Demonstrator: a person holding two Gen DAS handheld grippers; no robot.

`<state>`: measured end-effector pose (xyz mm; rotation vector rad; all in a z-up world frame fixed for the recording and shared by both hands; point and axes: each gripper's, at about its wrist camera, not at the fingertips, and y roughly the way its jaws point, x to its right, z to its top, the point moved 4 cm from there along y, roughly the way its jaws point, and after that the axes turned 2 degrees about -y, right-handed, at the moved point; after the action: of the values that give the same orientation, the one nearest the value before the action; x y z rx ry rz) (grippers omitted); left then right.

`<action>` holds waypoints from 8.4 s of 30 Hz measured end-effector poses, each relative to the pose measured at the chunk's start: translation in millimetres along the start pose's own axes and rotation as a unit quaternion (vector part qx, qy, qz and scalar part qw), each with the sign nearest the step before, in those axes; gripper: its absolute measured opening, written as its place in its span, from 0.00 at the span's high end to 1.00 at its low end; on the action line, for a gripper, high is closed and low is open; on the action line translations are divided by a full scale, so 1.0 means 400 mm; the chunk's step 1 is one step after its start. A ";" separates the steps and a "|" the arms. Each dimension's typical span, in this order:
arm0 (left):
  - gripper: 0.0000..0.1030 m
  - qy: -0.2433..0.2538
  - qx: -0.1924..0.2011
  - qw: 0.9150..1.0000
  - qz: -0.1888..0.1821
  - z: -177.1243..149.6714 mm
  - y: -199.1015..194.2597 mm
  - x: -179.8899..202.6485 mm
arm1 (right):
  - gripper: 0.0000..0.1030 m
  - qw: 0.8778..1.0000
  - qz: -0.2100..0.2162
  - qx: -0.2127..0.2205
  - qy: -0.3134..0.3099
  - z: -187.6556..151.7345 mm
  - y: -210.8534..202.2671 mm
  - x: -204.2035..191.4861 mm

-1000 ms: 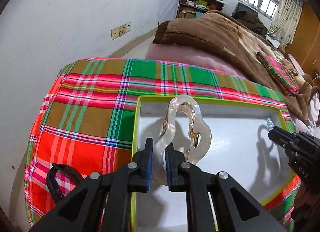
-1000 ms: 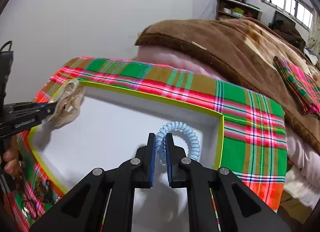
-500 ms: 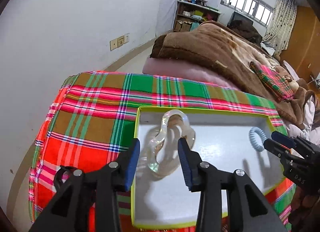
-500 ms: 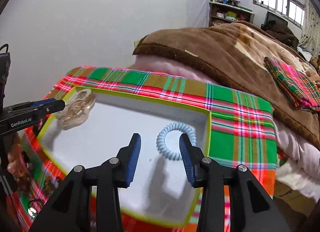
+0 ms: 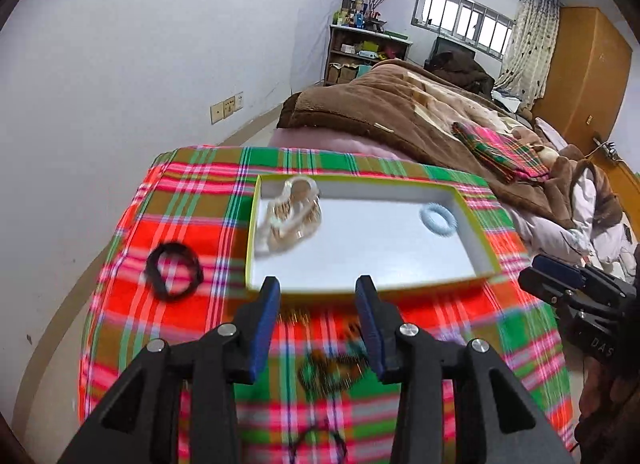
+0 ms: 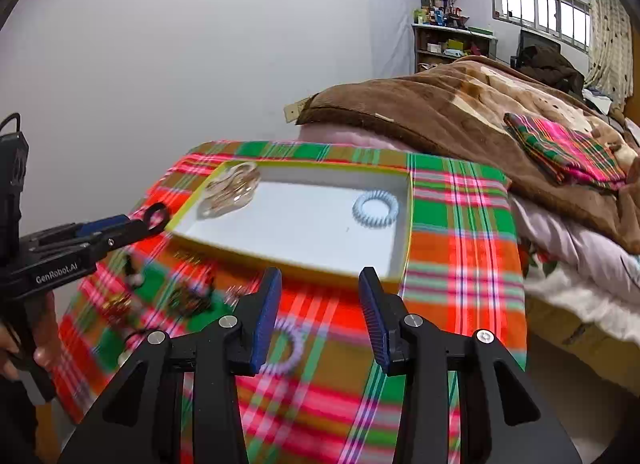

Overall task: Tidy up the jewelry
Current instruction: 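Move both tools back toward the remaining jewelry on the cloth, then grasp the red beaded charm with the left tool while the right tool grasps the lilac coil tie, then carry the red charm and lilac coil tie into the tray and release both, then move both tools back toward the jewelry left on the cloth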

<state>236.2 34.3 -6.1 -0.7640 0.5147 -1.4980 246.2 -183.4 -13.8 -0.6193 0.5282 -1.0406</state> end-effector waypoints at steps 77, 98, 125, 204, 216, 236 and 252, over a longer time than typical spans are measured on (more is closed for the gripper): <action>0.58 -0.065 -0.043 0.995 0.057 -0.284 0.009 -0.186 | 0.53 0.996 0.014 -0.091 -0.013 -0.152 0.166 -0.078; 0.67 -0.074 -0.032 0.995 0.054 -0.279 0.009 -0.197 | 0.59 0.994 0.002 -0.102 0.046 -0.122 0.196 -0.008; 0.71 -0.057 0.005 0.998 0.028 -0.278 -0.100 -0.154 | 0.91 0.998 -0.013 -0.053 0.015 -0.125 0.062 -0.037; 0.61 -0.013 -0.018 1.000 -0.015 0.021 0.130 -0.069 | 0.69 0.999 -0.028 -0.029 0.020 0.051 0.168 0.077; 0.61 -0.011 0.000 1.000 -0.020 -0.098 -0.056 -0.039 | 0.69 1.000 -0.009 -0.003 0.016 -0.054 -0.039 -0.017; 0.61 -0.031 0.003 0.999 -0.019 -0.275 -0.225 -0.022 | 0.69 1.000 0.000 -0.002 -0.011 -0.191 -0.185 -0.116; 0.61 -0.040 0.007 0.999 -0.021 -0.305 -0.253 -0.038 | 0.69 1.000 0.004 -0.001 -0.024 -0.199 -0.192 -0.145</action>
<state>77.8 41.9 -17.6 -0.8234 0.4301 -1.5019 121.6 -176.6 -11.1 -0.6420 0.4898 -1.0162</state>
